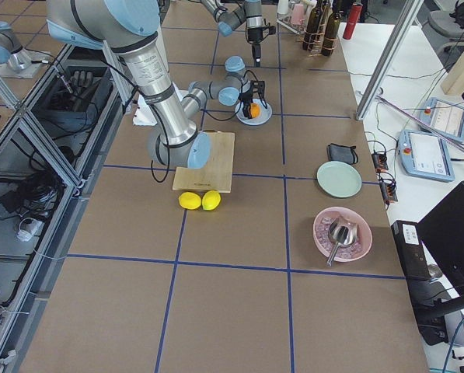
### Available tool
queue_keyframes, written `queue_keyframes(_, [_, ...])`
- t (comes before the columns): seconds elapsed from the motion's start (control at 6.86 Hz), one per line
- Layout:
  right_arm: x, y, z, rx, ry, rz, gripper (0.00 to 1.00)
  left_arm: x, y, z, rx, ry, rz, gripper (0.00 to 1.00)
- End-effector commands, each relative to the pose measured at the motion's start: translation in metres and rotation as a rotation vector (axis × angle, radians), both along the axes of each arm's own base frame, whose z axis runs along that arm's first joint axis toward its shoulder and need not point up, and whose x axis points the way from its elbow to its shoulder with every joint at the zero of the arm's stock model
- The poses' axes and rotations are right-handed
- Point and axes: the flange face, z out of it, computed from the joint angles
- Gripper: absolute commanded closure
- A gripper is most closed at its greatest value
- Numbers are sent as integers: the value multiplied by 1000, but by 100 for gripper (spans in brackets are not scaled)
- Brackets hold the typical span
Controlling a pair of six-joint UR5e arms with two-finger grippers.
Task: Pick orange to plate
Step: 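Lower the orange onto the plate with right gripper while left draws back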
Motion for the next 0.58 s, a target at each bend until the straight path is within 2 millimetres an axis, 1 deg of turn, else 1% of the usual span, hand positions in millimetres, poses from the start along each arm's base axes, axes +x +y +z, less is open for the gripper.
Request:
queue_keyframes(0.0, [4, -2, -6, 12, -10, -1, 0, -2, 0, -2, 4, 3, 0, 19])
queue_keyframes(0.15, [33, -12, -22, 19, -51, -3, 0, -8, 0, -7, 10, 12, -6, 19])
queue_keyframes(0.29, [78, -13, -20, -16, -75, -31, 0, -12, -3, -7, 9, 13, -11, 19])
queue_keyframes(0.44, [125, -10, -25, -15, -106, -47, 0, -28, -6, 12, 41, -17, 5, 19])
